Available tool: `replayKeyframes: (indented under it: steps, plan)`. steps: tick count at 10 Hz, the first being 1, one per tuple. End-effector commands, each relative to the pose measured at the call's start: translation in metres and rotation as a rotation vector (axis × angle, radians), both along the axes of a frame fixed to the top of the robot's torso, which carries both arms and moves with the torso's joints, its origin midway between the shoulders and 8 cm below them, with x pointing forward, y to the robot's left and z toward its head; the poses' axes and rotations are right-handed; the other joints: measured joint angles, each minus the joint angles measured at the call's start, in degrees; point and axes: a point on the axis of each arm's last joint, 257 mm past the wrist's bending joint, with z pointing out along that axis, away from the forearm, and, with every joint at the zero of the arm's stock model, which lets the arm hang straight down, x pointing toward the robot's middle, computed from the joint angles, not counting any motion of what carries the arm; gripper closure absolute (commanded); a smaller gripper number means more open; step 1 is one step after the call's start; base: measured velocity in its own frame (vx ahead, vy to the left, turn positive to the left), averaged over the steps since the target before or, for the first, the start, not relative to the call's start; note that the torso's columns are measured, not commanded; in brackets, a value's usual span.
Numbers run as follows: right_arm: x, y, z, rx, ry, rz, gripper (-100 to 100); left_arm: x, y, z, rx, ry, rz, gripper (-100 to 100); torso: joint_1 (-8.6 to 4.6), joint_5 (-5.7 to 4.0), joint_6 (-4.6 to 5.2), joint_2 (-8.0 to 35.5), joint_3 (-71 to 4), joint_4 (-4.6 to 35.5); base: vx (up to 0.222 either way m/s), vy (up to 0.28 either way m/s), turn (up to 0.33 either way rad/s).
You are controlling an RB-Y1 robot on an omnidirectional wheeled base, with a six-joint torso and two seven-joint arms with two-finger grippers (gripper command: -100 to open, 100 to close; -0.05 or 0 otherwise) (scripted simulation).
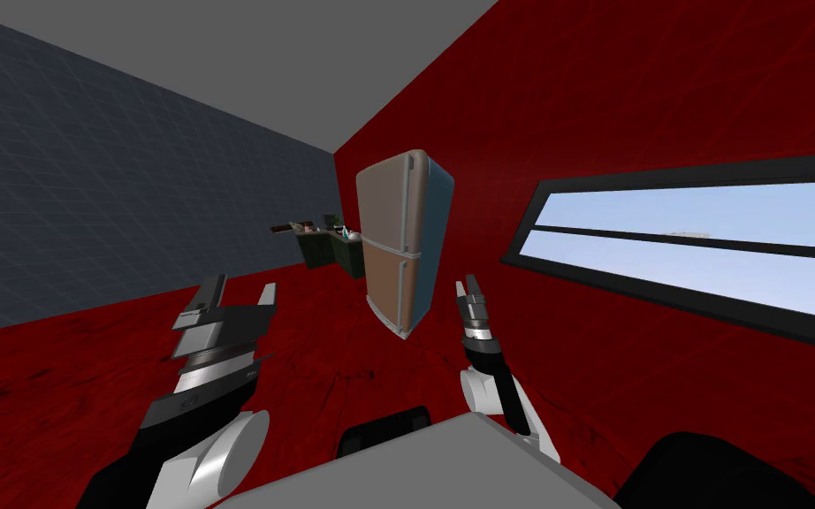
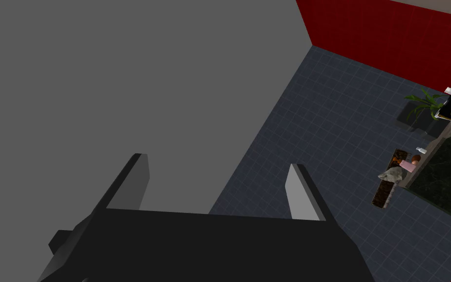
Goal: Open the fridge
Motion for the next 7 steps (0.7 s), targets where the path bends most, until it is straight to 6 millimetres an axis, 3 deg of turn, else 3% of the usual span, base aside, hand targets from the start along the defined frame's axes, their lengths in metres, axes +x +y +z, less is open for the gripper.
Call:
replayKeyframes:
  steps: [1, 7]
  plan:
    - [0.0, 0.0, 0.0, 0.0, 0.0, 0.0, 0, 0.0, 0.0, 0.0, 0.0, 0.0, 0.0, 0, 0.0, 0.0, 0.0, 2.3, -4.7, 2.3, 0.0, 0.0, 0.0]
    - [-0.0001, 0.0, 0.0001, 0.0, 0.0, 0.0, 0, -0.0001, 0.0, 0.0001, 0.0, 0.0, 0.0, 0, 0.0, 0.0, 0.0, 26.9, -53.8, 26.9, 0.0, 0.0, 0.0]
